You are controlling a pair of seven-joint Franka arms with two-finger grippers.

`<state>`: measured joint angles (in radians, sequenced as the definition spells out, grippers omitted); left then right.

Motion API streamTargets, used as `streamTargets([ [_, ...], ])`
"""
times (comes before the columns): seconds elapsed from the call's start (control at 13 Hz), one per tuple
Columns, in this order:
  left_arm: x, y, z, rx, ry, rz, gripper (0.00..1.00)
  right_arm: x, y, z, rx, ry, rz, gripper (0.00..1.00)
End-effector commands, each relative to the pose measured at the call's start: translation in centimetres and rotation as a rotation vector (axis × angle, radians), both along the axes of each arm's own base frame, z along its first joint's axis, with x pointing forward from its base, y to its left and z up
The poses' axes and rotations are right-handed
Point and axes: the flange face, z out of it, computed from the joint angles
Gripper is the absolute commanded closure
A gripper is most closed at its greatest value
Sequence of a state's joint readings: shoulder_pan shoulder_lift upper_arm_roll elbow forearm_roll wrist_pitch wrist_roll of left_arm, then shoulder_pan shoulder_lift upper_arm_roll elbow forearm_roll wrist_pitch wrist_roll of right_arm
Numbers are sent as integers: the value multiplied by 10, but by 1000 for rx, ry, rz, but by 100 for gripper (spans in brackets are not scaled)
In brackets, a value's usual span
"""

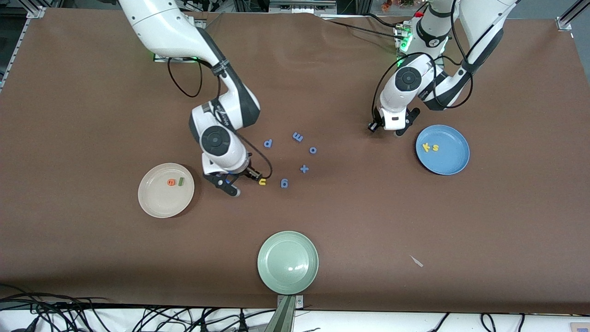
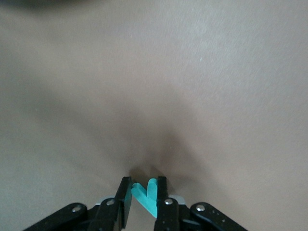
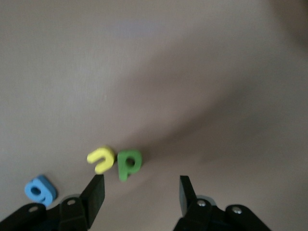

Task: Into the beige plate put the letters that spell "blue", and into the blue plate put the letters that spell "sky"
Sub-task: 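Place the teal y in the blue plate while the right gripper reaches green p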

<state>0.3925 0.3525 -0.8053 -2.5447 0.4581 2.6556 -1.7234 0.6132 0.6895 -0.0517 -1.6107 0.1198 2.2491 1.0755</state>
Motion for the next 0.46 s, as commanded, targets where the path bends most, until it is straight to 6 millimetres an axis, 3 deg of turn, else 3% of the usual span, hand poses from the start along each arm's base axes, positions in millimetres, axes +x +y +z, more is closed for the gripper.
streamTargets([
  [0.0,41,18,29,84,-49,32,100,-6,12,-12,-13,16,-31,29],
  [0.15,82,48,51,104,-47,46,100,-15,16,-31,-12,6,-25,29],
  [0.31,103,79,61,94,-28,3,100,-21,18,-40,-5,-13,-30,29],
  [0.39,112,115,61,86,-21,-14,100,-24,19,-48,-8,-11,-26,29],
])
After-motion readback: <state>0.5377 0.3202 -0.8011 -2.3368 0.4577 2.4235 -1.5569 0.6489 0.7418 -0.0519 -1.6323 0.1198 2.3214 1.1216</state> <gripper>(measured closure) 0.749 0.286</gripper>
